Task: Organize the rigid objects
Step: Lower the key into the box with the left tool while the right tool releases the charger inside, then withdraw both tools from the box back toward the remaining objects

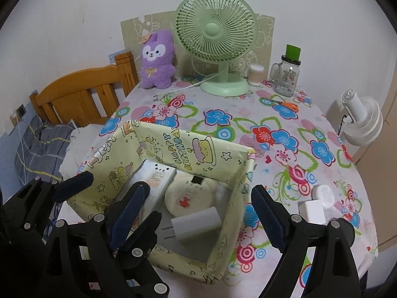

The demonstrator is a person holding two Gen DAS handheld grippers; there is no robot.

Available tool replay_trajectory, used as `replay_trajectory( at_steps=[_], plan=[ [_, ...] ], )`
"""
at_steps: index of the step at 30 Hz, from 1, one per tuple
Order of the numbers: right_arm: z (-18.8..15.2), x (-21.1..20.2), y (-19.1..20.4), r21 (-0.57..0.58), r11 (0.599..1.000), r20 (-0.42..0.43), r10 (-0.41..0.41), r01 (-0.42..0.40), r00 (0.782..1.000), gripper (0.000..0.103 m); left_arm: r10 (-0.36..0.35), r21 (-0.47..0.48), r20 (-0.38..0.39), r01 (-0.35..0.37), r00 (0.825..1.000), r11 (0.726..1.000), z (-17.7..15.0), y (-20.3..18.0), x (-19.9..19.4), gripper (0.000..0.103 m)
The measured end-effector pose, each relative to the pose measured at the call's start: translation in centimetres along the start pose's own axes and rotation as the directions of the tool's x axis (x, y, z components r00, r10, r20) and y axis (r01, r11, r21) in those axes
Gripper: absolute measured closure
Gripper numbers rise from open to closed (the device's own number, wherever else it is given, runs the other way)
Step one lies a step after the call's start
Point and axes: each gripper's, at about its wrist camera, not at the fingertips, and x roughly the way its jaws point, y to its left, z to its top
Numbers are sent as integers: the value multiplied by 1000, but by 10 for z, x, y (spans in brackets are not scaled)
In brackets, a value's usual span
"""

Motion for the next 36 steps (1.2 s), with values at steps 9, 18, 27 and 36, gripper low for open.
replay_trajectory(
  at_steps=[9, 18, 27, 36],
  plan=[
    [-3, -20, -14, 13, 1000, 26, -17, 17, 1000, 9, -24, -3, 21, 24, 999, 1000, 3, -16, -14, 14],
    [-6, -40, -33, 31, 998, 58, -48, 46, 997, 5, -34, 8, 44, 34, 998, 999, 7, -37, -27, 14],
    [-12, -60, -51, 42, 997, 83, -73, 70, 994, 5, -43, 21, 61, 42, 997, 999, 9, -59, -37, 13],
    [-19, -78, -68, 53, 994, 106, -102, 97, 989, 5, -57, 42, 71, 54, 996, 998, 10, -80, -46, 14]
  ],
)
